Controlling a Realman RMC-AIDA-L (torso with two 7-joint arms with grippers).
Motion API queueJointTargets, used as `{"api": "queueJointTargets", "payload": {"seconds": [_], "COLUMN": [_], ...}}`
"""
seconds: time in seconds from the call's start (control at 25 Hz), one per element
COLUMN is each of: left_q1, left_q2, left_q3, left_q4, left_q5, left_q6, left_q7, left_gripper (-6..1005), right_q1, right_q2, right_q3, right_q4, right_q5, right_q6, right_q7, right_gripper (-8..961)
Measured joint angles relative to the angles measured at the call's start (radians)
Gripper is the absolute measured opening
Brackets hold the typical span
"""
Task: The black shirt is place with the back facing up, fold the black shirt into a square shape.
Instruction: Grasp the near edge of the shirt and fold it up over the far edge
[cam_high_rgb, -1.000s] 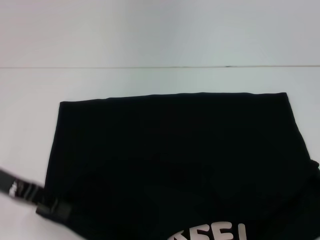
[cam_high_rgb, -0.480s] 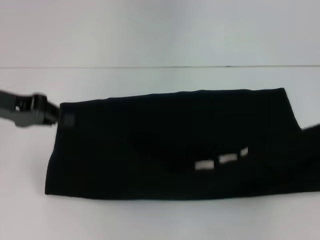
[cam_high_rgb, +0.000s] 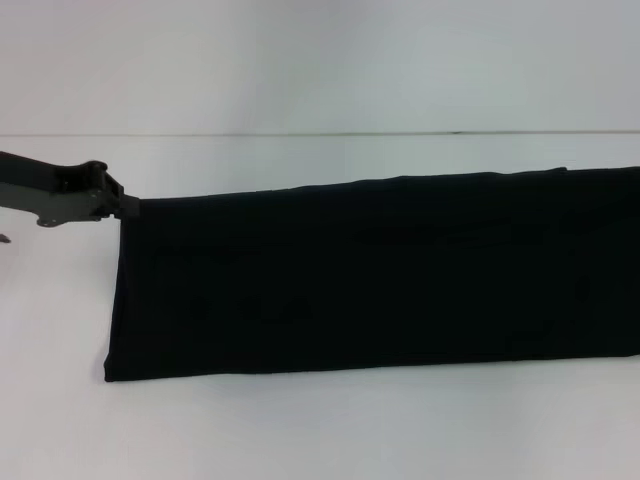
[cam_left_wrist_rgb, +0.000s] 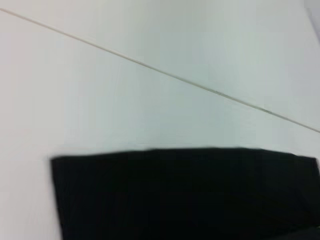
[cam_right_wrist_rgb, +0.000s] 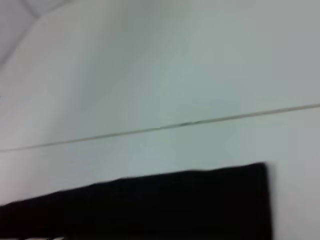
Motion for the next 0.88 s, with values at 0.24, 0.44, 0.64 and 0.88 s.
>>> {"api": "queueJointTargets", "payload": {"seconds": [0.24, 0.44, 0.64, 0.88], "left_q1": [0.0, -0.009, -0.013, -0.007], "left_q2": [-0.025, -0.018, -0.018, -0.027], "left_q3": [0.067, 0.06, 0.072, 0.107], "left_q4": [-0.004, 0.008, 0.003, -0.018], "left_q5": [-0.003, -0.027, -0.029, -0.022], "left_q6": [-0.121, -0.158, -0.235, -0.32], "left_q7": [-0.023, -0.034, -0.06, -0.08], "left_gripper": [-2, -1, -1, -1], "right_q1": [0.009, 0.041, 0.075, 0.117], "right_q2": [0.058, 0.069, 0.09, 0.11], "right_q3": [-0.076, -0.098, -0.151, -0.259], "right_q4": [0.003, 0.003, 0.058, 0.17], "right_q5": [-0.001, -0.001, -0.001, -0.001], "right_q6": [0.208, 0.295, 0.428, 0.636], "right_q7": [0.048, 0.064, 0.06, 0.059], "right_gripper": [43, 50, 58, 68]}}
